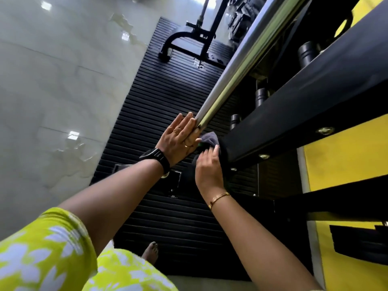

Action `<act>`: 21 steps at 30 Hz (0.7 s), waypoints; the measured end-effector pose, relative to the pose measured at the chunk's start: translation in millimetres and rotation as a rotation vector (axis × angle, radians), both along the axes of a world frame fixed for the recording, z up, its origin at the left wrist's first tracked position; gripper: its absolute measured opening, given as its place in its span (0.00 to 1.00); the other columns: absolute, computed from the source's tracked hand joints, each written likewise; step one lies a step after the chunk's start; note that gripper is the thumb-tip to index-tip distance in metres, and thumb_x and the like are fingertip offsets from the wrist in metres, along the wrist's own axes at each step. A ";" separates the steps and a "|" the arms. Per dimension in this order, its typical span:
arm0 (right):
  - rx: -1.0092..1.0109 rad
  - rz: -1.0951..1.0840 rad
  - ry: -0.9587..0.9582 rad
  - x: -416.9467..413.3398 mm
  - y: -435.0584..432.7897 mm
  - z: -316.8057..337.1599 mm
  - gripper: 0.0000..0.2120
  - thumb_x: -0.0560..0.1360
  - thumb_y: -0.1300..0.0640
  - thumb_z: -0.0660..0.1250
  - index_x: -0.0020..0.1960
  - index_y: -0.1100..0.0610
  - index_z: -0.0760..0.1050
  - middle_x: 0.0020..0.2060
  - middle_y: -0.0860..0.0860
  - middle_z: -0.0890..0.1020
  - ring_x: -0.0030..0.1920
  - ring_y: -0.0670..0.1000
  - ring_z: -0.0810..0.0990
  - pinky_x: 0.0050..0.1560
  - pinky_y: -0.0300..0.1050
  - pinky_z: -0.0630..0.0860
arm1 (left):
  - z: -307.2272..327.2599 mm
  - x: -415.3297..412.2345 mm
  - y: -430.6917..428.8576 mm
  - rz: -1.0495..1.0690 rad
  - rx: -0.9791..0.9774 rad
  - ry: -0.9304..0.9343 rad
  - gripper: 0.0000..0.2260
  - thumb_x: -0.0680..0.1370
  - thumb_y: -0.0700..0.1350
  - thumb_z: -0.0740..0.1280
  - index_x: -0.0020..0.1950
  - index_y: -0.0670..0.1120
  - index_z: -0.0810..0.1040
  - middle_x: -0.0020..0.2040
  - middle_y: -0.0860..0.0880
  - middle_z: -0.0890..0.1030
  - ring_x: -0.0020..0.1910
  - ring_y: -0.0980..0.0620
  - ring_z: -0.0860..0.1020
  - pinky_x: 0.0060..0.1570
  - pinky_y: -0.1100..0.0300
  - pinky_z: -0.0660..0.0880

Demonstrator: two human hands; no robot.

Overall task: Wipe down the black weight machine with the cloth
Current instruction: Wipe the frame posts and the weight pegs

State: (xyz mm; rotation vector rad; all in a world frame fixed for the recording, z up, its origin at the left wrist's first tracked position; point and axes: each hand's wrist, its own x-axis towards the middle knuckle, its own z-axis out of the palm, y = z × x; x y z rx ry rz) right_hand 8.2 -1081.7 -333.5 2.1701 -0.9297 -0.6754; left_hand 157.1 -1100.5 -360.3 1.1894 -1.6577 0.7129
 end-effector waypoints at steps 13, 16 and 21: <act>0.306 -0.154 0.003 -5.3 11.7 -31.6 0.17 0.81 0.54 0.53 0.65 0.55 0.73 0.61 0.51 0.77 0.69 0.54 0.69 0.66 0.61 0.35 | -35.7 0.1 3.1 -0.098 0.023 0.057 0.21 0.81 0.46 0.62 0.68 0.43 0.55 0.66 0.38 0.64 0.62 0.38 0.72 0.73 0.50 0.62; 0.239 -0.188 -0.019 3.1 8.2 -20.2 0.18 0.79 0.54 0.56 0.63 0.57 0.77 0.58 0.52 0.80 0.66 0.55 0.73 0.68 0.60 0.36 | -48.5 -0.5 3.3 -0.087 0.046 0.059 0.21 0.80 0.45 0.63 0.68 0.42 0.56 0.70 0.39 0.60 0.64 0.38 0.71 0.73 0.49 0.62; 0.248 -0.108 0.148 18.5 -13.6 -53.2 0.22 0.83 0.57 0.48 0.72 0.67 0.63 0.69 0.63 0.69 0.73 0.63 0.63 0.72 0.66 0.40 | -68.7 -1.7 3.5 -0.082 0.075 0.060 0.29 0.80 0.45 0.64 0.76 0.46 0.52 0.79 0.44 0.51 0.72 0.42 0.67 0.72 0.46 0.65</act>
